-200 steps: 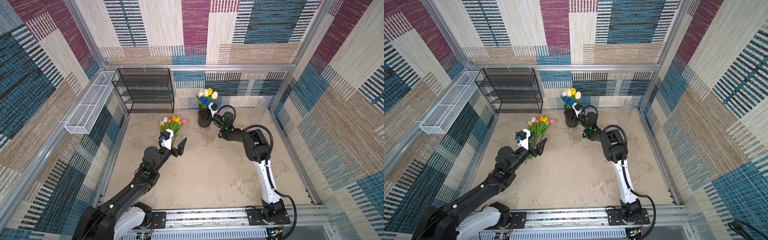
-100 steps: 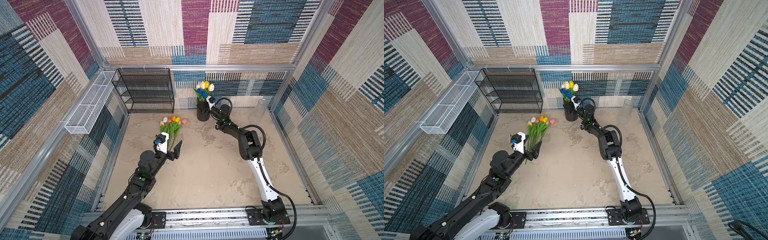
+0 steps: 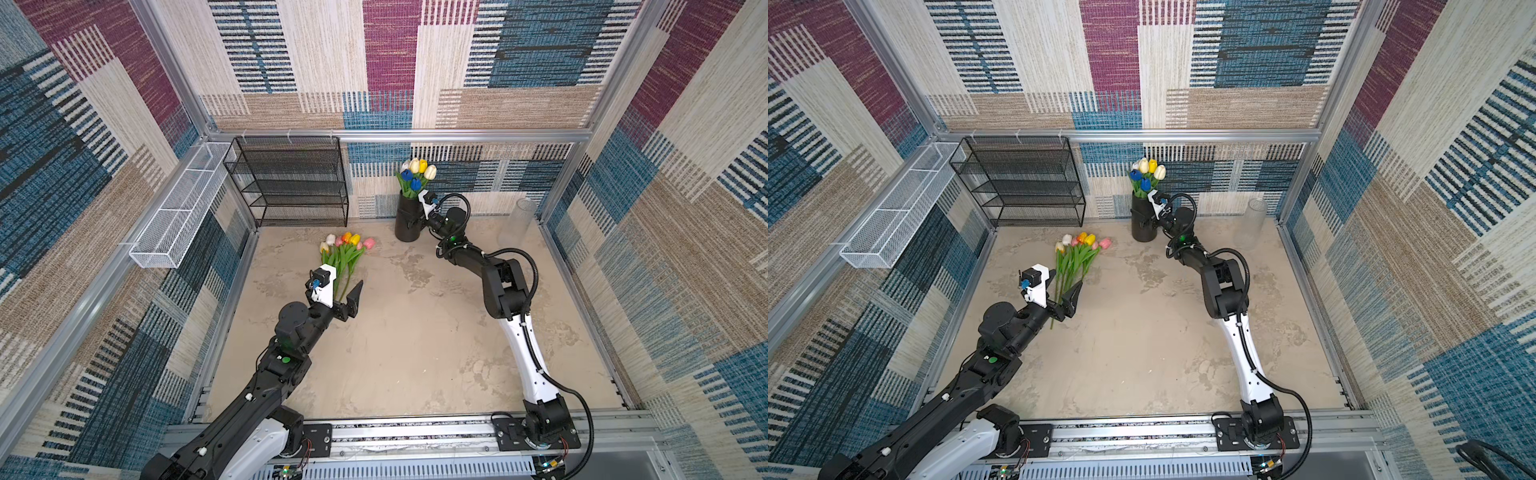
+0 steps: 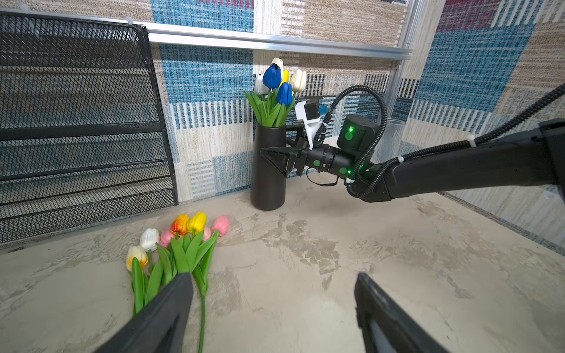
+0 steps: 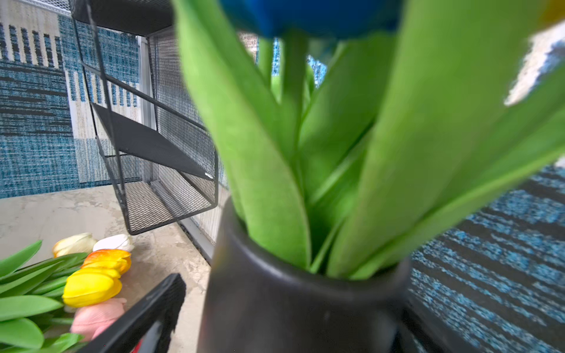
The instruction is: Arrange the flowers into the vase
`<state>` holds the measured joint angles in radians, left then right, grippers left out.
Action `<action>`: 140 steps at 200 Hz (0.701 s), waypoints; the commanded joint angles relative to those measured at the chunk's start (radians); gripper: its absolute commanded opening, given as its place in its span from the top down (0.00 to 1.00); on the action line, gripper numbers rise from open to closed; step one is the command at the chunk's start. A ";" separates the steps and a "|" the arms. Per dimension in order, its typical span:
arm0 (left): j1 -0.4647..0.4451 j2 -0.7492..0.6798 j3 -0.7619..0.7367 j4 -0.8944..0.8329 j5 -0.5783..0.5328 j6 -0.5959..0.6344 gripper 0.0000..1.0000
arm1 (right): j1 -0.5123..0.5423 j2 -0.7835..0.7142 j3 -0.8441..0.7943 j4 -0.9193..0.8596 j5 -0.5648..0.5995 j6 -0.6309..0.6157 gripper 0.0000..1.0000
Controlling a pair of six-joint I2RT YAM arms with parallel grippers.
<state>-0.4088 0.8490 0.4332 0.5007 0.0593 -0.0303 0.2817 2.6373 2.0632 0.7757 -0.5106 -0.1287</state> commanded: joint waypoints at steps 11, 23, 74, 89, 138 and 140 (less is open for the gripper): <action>-0.001 0.002 0.010 0.005 0.008 0.009 0.14 | -0.007 -0.132 -0.169 0.149 0.021 0.006 0.00; -0.001 0.007 0.007 0.014 0.009 0.006 0.14 | -0.009 -0.185 -0.243 0.172 0.024 -0.002 0.00; -0.002 0.072 0.055 0.003 0.045 0.000 0.13 | -0.030 -0.448 -0.635 0.310 0.055 0.003 0.00; -0.002 0.100 0.079 0.008 0.083 0.004 0.13 | -0.052 -0.529 -0.724 0.306 0.072 0.031 0.00; -0.018 0.158 0.164 0.016 0.200 -0.024 0.13 | -0.224 -0.936 -1.138 0.266 0.141 0.102 0.00; -0.019 0.159 0.165 0.016 0.203 -0.023 0.13 | -0.238 -0.949 -1.151 0.267 0.136 0.110 0.00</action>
<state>-0.4179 0.9894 0.5724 0.5014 0.1783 -0.0383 0.1402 1.8259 1.0195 1.0431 -0.3988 -0.0937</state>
